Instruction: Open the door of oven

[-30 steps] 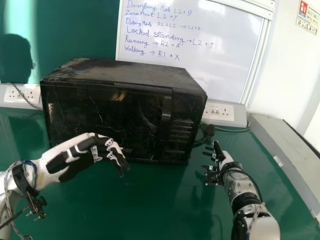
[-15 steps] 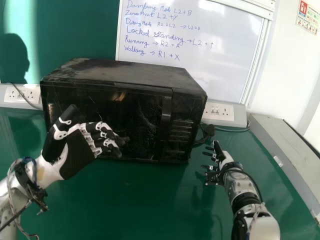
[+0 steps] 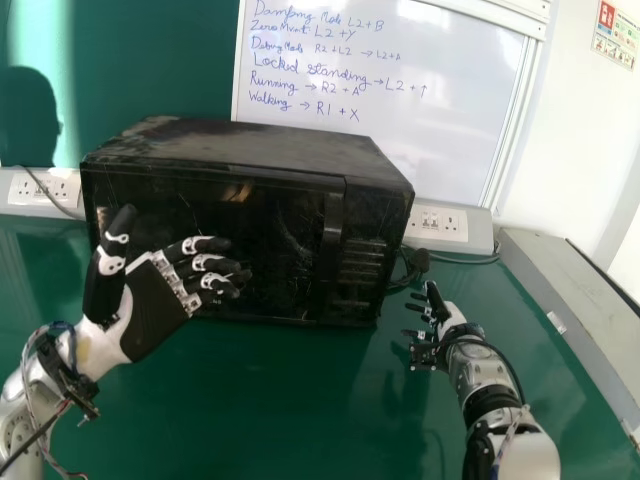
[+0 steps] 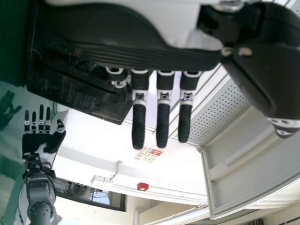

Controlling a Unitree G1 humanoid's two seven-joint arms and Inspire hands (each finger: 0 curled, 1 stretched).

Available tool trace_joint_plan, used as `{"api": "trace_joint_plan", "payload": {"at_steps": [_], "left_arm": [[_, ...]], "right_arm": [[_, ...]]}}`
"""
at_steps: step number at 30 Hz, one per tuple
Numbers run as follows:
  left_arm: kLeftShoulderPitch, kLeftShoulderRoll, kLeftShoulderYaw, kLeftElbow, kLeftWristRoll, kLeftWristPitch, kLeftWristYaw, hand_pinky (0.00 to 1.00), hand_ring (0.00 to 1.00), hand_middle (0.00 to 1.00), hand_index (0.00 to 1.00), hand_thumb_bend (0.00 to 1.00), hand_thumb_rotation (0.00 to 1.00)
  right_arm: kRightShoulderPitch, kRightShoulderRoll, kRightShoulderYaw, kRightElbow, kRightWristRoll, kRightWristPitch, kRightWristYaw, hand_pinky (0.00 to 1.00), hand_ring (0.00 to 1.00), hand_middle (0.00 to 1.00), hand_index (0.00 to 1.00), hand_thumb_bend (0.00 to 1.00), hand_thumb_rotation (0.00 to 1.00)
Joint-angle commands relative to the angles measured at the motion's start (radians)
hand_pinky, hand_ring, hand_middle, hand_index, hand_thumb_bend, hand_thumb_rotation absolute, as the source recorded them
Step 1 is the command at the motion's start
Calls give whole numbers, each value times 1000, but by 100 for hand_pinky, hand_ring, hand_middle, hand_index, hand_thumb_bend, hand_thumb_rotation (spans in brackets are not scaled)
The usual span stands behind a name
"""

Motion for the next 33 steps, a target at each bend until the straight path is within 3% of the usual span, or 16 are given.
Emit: {"api": "trace_joint_plan", "payload": {"at_steps": [1, 12, 21, 28, 33], "left_arm": [[-1, -9, 14, 11, -22, -3, -18, 39, 58, 68, 71, 87, 85], [9, -8, 7, 8, 2, -3, -13, 46, 74, 81, 76, 93, 85], [-2, 7, -4, 35, 17, -5, -75, 55, 86, 91, 81, 99, 85], [0, 18, -20, 30, 33, -4, -104, 69, 98, 97, 86, 100, 86], [4, 19, -25, 23, 57, -19, -103, 75, 100, 100, 89, 100, 88]], "right_arm": [[-10, -5, 0, 6, -2, 1, -1, 47, 58, 75, 81, 55, 34], [-10, -7, 0, 4, -2, 0, 8, 45, 58, 74, 81, 56, 34], [-10, -8, 7, 5, -8, -1, 16, 45, 57, 75, 82, 55, 39], [-11, -8, 2, 4, -2, 0, 20, 48, 59, 75, 83, 57, 38], [-13, -8, 2, 4, -2, 3, 17, 44, 55, 73, 81, 56, 39]]}}
